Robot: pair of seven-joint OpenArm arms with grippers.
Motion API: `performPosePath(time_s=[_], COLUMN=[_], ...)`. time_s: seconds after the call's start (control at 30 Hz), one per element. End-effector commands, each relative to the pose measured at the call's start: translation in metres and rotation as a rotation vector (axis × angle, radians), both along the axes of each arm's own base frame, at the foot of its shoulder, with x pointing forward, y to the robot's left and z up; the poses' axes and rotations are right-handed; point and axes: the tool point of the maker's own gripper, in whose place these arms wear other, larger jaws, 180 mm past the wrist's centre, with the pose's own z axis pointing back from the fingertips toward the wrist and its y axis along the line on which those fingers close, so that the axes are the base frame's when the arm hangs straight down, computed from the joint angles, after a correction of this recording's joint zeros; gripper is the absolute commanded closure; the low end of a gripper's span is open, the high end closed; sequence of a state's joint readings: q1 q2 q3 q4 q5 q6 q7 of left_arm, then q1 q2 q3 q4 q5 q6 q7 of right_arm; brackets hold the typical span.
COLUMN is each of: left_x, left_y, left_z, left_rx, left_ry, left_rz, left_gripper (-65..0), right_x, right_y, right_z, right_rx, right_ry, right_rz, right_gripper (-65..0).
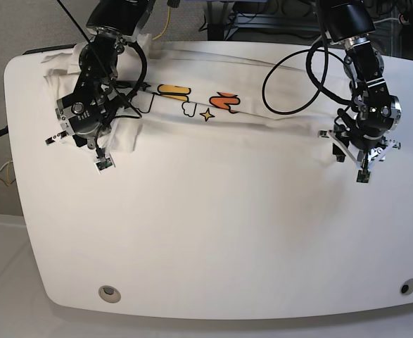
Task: Fold the T-shirt properly
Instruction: 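Drag the gripped edge with the right gripper toward the shoulder band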
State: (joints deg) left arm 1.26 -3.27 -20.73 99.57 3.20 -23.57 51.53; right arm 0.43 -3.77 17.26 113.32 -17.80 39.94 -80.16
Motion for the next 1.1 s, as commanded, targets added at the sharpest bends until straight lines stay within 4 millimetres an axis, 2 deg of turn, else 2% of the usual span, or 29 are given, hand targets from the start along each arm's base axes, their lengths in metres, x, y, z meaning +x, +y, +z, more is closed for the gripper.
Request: performPosePath(time_s=[0.0, 0.37, 0.83, 1.07], left_x=[0.009, 0.009, 0.009, 0.011], left_y=[0.000, 0.000, 0.000, -0.011], left_z=[0.013, 0.013, 0.012, 0.011], left_rx=[0.004, 0.003, 0.001, -0.026], left_ry=[-0.050, -0.049, -0.048, -0.074], left_rz=[-0.006, -0.006, -0.004, -0.007], left_gripper=[-26.6, -26.6, -26.6, -26.6], right_x=[0.000, -0.026, -0.056, -0.069], right_y=[-0.004, -0.005, -0.023, -0.033], right_z=[0.006, -0.011, -0.024, -0.028], right_rx=[-0.018, -0.023, -0.073, -0.102], right_ry=[-0.018, 0.055, 0.136, 0.174], right_rz=[-0.001, 0.003, 0.006, 0.008], right_gripper=[-0.8, -0.8, -0.8, -0.8])
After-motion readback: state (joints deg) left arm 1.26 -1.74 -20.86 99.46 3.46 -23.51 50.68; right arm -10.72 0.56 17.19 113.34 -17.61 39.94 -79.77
